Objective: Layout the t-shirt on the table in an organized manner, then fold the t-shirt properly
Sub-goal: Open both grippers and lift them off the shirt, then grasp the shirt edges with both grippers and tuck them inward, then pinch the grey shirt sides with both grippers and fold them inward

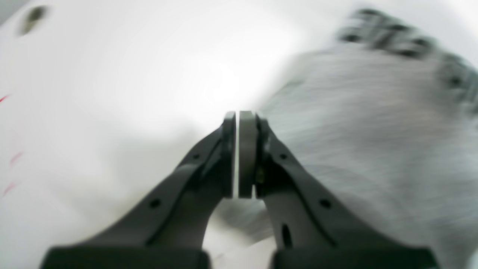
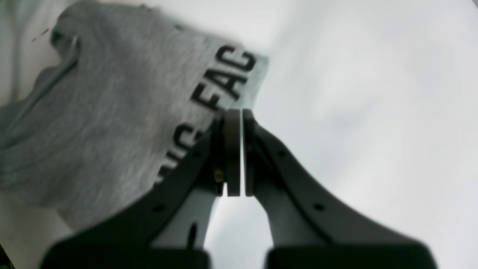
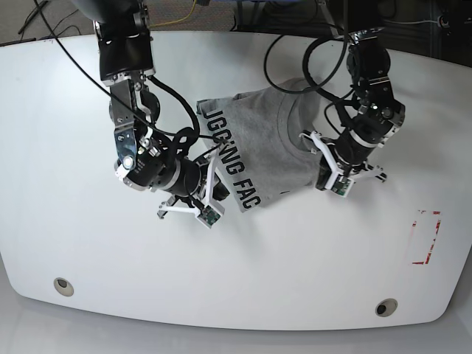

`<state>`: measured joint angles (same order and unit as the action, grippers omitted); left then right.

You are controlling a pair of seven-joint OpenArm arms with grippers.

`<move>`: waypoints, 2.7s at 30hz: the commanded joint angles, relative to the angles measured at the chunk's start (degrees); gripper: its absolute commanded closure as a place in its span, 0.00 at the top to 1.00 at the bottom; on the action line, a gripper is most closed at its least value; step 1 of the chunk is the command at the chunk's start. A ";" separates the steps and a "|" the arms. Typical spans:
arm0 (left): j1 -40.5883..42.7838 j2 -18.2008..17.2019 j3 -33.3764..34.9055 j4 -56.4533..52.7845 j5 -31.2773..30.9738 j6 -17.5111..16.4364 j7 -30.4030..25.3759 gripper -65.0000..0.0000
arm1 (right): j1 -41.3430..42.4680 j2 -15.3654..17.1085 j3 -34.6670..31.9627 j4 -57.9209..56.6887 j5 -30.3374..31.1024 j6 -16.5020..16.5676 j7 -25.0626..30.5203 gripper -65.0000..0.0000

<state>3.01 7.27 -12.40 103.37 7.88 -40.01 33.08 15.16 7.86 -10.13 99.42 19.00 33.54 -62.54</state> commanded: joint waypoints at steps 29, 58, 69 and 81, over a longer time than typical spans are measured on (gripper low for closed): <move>17.08 1.73 11.13 1.90 -1.07 0.01 -1.48 0.00 | 9.06 -7.90 -0.11 -23.33 0.64 0.44 17.49 0.01; 13.83 -0.63 11.92 -5.13 -0.80 0.01 -1.39 0.00 | 10.03 1.42 -9.87 -37.75 0.64 0.17 33.31 0.00; 10.75 -5.64 11.83 -5.31 -0.80 0.01 -1.39 0.00 | 3.44 6.60 -9.69 -29.04 0.73 0.00 33.14 0.00; 5.65 -7.66 11.83 -6.36 -0.71 0.01 -1.39 0.00 | -7.64 8.01 -3.01 -18.32 0.64 -0.09 32.96 0.00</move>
<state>9.98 -0.40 -0.58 96.84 7.81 -40.07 32.97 7.57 15.33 -14.02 78.74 19.33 33.17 -30.30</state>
